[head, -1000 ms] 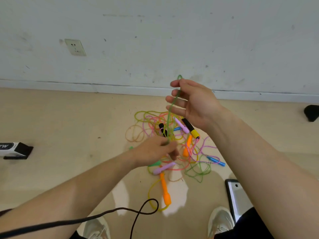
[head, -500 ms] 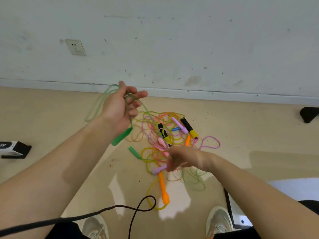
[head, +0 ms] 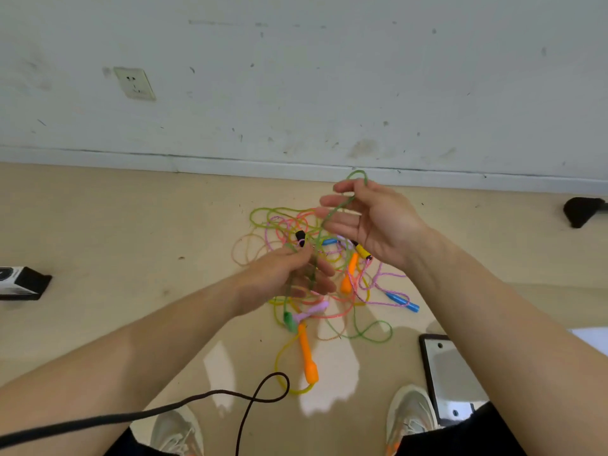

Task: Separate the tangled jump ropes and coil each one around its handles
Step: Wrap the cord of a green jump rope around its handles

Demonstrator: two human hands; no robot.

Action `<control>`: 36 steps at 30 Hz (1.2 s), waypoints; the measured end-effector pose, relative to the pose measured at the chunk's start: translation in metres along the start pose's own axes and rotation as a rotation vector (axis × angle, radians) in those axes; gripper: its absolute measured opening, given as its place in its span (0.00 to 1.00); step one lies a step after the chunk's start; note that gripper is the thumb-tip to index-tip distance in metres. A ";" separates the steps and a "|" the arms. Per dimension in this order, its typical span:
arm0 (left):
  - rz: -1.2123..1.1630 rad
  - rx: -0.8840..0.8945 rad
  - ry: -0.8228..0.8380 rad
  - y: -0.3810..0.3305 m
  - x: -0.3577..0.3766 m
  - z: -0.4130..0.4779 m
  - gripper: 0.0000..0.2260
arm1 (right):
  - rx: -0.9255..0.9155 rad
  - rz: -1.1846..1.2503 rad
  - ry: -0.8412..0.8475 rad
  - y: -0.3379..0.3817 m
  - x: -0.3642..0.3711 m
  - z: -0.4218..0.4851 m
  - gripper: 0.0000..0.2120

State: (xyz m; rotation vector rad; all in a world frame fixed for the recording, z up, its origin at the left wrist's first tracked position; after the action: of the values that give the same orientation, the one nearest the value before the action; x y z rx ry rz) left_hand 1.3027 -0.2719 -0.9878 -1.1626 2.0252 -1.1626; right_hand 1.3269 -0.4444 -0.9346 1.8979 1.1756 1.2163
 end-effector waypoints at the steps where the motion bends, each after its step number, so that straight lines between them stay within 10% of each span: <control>1: 0.037 0.015 0.008 0.000 0.002 -0.001 0.22 | -0.018 0.055 -0.040 0.005 -0.001 0.001 0.15; 5: 0.258 0.087 -0.085 0.000 -0.005 -0.001 0.22 | -0.054 0.184 -0.192 0.012 -0.017 0.008 0.17; 14: -0.557 0.127 -0.187 -0.059 -0.032 -0.004 0.17 | 0.235 -0.519 0.084 -0.060 -0.023 0.001 0.44; 21: -0.765 0.211 -0.275 -0.081 -0.059 -0.003 0.18 | 0.218 -0.906 0.331 -0.099 -0.017 -0.006 0.15; 27: -0.715 0.299 -0.563 -0.083 -0.099 -0.011 0.17 | 0.182 -1.505 0.133 -0.104 -0.064 0.016 0.10; 31: -0.084 0.232 -0.686 -0.067 -0.097 -0.008 0.17 | 0.170 -0.919 -0.046 -0.077 -0.053 0.014 0.11; 36: 0.180 0.179 -0.359 -0.029 -0.048 0.004 0.14 | 0.049 -0.240 -0.002 -0.021 -0.001 0.003 0.10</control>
State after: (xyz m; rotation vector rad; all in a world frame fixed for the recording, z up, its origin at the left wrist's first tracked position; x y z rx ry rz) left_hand 1.3413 -0.2390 -0.9629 -0.9959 1.6786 -0.9475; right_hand 1.3221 -0.4362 -0.9541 1.7328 1.3981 1.0631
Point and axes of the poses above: each hand's wrist, its own z-axis towards the middle knuckle, its own x-axis out of the palm, y = z × x, the point moved 2 cm from there along z, towards the middle knuckle, and after that the axes turned 6 degrees about -y, right-handed, at the moved point
